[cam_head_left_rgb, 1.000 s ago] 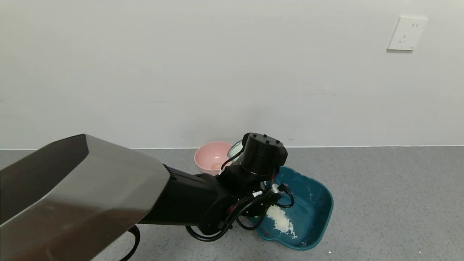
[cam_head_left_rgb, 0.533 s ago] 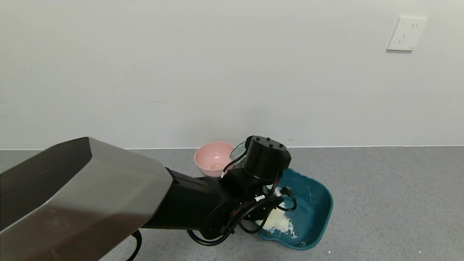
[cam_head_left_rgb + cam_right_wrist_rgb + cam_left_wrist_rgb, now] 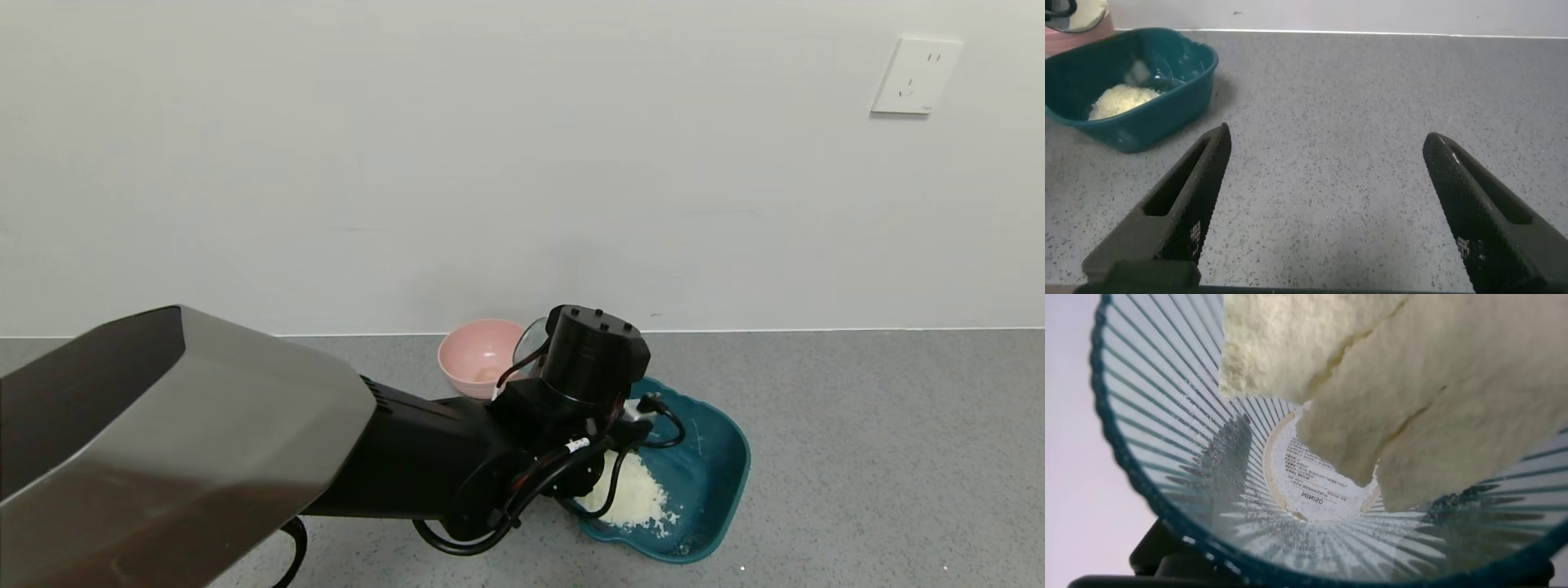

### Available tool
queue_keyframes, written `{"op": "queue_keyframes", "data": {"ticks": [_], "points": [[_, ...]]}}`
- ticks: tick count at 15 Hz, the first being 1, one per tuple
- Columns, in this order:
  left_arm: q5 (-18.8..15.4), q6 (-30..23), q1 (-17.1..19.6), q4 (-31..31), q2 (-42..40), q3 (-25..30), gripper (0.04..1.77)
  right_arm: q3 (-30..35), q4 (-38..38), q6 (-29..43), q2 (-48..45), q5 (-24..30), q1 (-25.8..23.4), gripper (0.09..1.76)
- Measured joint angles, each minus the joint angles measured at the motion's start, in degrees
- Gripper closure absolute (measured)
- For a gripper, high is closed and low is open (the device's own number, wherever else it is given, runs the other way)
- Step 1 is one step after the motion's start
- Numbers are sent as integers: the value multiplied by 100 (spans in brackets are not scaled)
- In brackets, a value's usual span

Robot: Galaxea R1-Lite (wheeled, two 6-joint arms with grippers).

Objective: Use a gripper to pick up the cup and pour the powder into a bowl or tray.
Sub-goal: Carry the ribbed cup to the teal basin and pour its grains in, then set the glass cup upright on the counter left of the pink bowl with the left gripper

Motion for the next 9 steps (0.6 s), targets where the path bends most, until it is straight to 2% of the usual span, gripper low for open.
{"op": "queue_keyframes", "data": {"ticks": [6,9], "points": [[-33,-1687,48,33,-158,277,56,0,-2,-2,0,-2,0,14],[-46,-2793,113,51,-255,354,56,0,-2,0,0,-2,0,14]]}}
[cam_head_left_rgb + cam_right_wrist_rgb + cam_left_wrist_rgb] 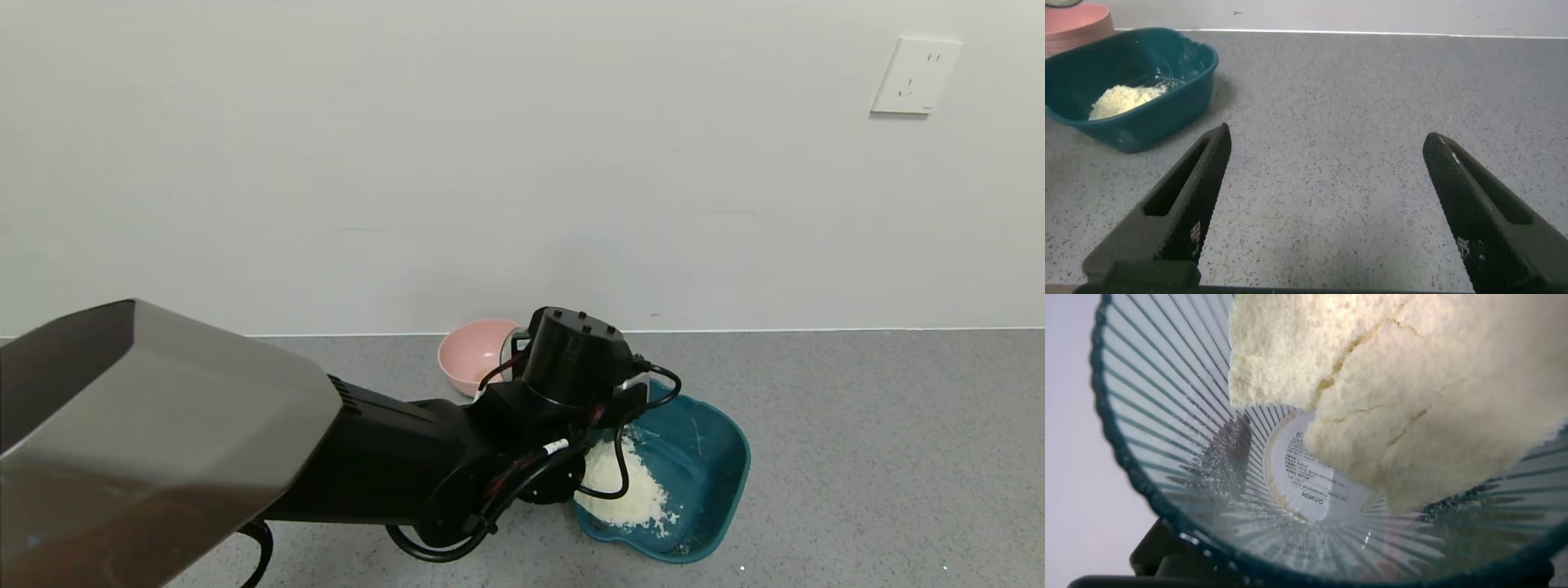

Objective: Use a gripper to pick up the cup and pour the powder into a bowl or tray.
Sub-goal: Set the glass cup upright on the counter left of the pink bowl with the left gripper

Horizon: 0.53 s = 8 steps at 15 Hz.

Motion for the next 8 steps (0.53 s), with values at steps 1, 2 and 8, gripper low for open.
{"op": "queue_keyframes", "data": {"ticks": [1,2,8], "points": [[-13,-265,50,4,-57,55,56,0,0,-2,0,0,0,14],[-28,-514,105,0,-132,145,56,0,2,-2,0,0,0,14],[-299,-2230,499,12,-780,684,56,0,0,-2,0,0,0,14]]}}
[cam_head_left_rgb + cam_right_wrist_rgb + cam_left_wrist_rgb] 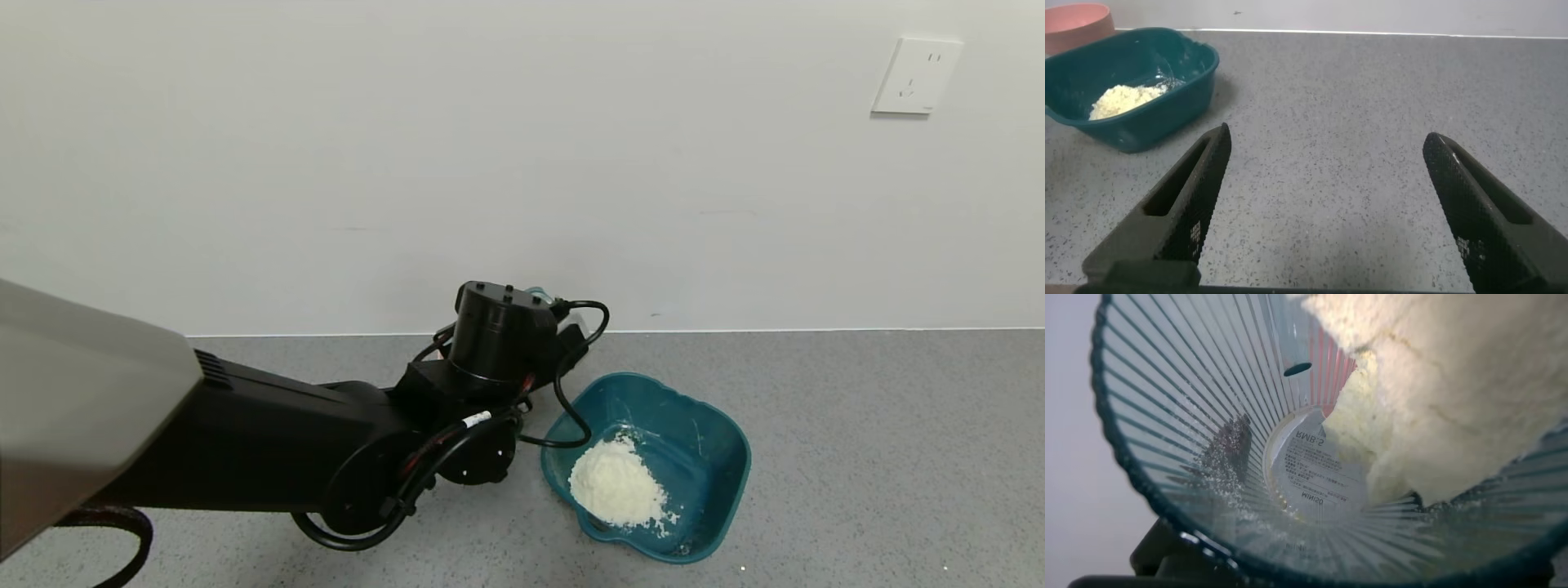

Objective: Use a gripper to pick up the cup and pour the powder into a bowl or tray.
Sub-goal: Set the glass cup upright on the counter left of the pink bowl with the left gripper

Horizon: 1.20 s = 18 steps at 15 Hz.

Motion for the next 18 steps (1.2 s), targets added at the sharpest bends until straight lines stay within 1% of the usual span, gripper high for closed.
{"op": "queue_keyframes", "data": {"ticks": [3,8,10,12,14,15,16,18], "points": [[-247,-967,243,-20,-316,178,56,0,0,2,0,0,0,14],[-980,-2770,621,-63,-837,595,56,0,0,2,0,0,0,14],[-1170,-3183,741,-72,-1034,870,56,0,0,0,0,0,0,14],[-1303,-3797,813,-78,-1212,1067,56,0,0,0,0,0,0,14],[-1471,-4632,846,-80,-1356,1165,56,0,0,2,0,0,0,14],[-1513,-4968,861,-87,-1413,1212,56,0,0,2,0,0,0,14],[-1526,-5230,894,-84,-1467,1284,56,0,2,2,0,0,0,14],[-1515,-5475,979,-87,-1552,1474,56,0,2,2,0,0,0,14]]}}
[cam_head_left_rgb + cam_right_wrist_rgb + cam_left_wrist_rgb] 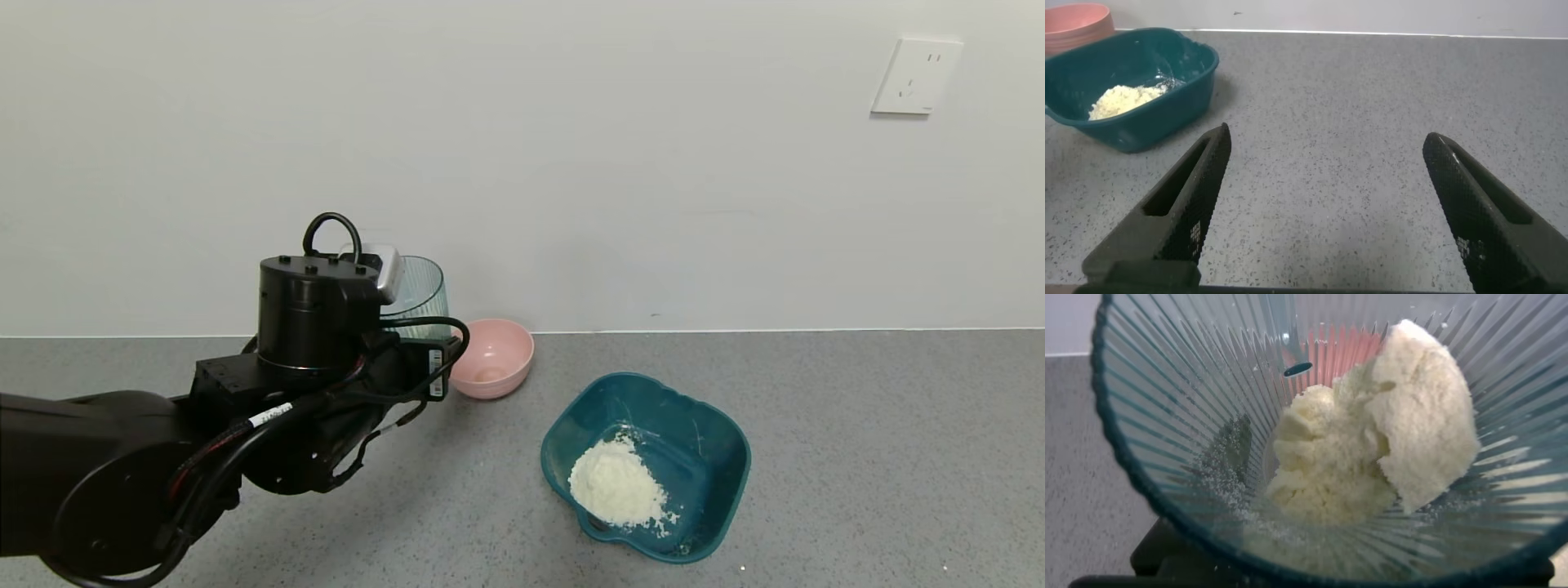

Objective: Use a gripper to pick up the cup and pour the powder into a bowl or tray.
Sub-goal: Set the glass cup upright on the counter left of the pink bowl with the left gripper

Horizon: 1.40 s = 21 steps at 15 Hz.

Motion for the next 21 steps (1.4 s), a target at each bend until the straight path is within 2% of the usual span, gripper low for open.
{"op": "queue_keyframes", "data": {"ticks": [3,8,12,17,21], "points": [[-5,-207,171,-96,-44,369,56,0,-2,0,0,0,0,14],[-61,-288,429,-1169,293,1059,56,0,-2,0,0,0,0,14],[-55,-284,457,-2098,803,1541,56,0,-2,0,0,0,0,14],[-55,-282,460,-2962,1545,1932,56,0,0,-5,0,0,0,14],[-52,-251,451,-3354,1977,2115,56,0,0,0,0,2,0,14]]}}
